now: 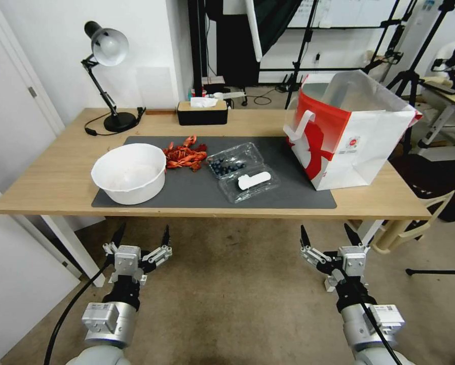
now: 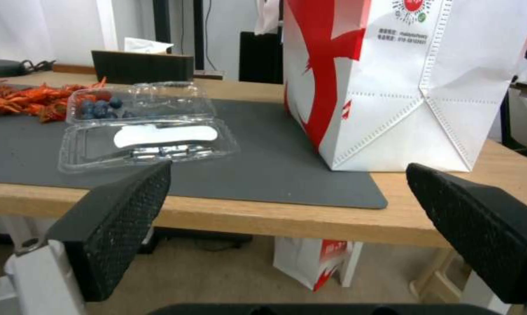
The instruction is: Close the takeout container lid, then place the container into the takeout bag.
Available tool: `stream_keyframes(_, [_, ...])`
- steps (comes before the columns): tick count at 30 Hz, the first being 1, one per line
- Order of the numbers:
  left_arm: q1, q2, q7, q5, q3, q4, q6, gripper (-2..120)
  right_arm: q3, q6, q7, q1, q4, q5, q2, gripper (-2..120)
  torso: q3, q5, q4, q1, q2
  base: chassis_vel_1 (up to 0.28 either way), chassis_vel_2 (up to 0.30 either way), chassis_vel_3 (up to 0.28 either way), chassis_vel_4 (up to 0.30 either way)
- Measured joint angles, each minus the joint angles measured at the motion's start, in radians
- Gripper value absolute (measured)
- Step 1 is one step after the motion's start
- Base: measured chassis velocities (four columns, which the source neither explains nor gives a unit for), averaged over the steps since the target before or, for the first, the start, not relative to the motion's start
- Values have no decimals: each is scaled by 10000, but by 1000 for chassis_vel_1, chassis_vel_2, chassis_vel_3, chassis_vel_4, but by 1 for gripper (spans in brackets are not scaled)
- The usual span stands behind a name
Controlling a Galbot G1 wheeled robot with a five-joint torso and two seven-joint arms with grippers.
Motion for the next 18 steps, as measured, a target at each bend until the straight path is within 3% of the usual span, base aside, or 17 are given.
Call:
stream_keyframes(15, [2, 37, -71, -67, 35, -18, 5, 100, -53, -41, -63, -10, 24, -64, 0, 100, 0, -1, 0, 0, 0, 0, 0, 0, 0])
stream_keyframes(18, [59, 606, -1070, -982, 675, -448, 119, 100, -842, -796, -1083, -236, 426, -986, -1, 100, 0, 5, 0, 0, 0, 0, 0, 0, 0])
